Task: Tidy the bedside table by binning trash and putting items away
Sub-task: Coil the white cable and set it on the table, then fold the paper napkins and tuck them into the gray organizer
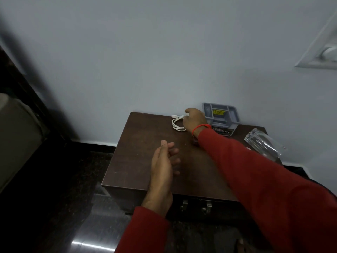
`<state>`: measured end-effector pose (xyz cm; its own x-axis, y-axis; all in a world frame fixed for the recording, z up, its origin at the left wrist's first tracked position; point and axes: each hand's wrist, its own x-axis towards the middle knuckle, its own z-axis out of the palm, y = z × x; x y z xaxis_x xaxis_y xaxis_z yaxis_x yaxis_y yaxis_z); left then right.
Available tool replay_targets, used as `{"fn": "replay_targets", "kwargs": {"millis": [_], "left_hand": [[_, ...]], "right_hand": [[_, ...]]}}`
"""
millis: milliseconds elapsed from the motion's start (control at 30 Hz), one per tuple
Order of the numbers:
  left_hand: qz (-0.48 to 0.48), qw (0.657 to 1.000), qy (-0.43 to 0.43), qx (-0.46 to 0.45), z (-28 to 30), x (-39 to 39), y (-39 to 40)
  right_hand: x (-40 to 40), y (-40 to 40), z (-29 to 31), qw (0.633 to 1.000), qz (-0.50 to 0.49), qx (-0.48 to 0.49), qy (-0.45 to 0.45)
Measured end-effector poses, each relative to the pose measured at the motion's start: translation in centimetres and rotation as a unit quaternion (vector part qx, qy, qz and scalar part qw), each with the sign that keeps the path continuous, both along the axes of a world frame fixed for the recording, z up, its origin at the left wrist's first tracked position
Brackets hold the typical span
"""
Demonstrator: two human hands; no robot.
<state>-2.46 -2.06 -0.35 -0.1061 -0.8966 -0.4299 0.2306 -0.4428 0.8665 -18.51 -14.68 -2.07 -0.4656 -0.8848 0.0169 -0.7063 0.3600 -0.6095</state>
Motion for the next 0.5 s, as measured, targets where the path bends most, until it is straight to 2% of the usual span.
{"fn": "replay_targets", "kwargs": {"millis": [200, 333, 433, 500], "left_hand": [[-0.018, 1.000, 0.000, -0.005, 0.1, -0.5, 0.8], [-0.003, 0.999, 0.033, -0.042, -0.1, -1.9, 1.6], [-0.029, 0.995, 0.047, -0.086, -0.4, -3.1, 2.4], [-0.042, 0.992, 0.060, -0.101, -0.6, -3.9, 2.8]], "right_hand": [[-3.7, 10.5, 2.4, 0.982, 0.108, -0.146, 0.052], [-9.3, 17.7, 2.3, 0.984, 0.101, -0.144, 0.041], [-12.4, 21.4, 1.0, 0.988, 0.044, -0.147, -0.003], [-13.4, 23.1, 0.0, 0.990, 0.036, -0.138, 0.009]]}}
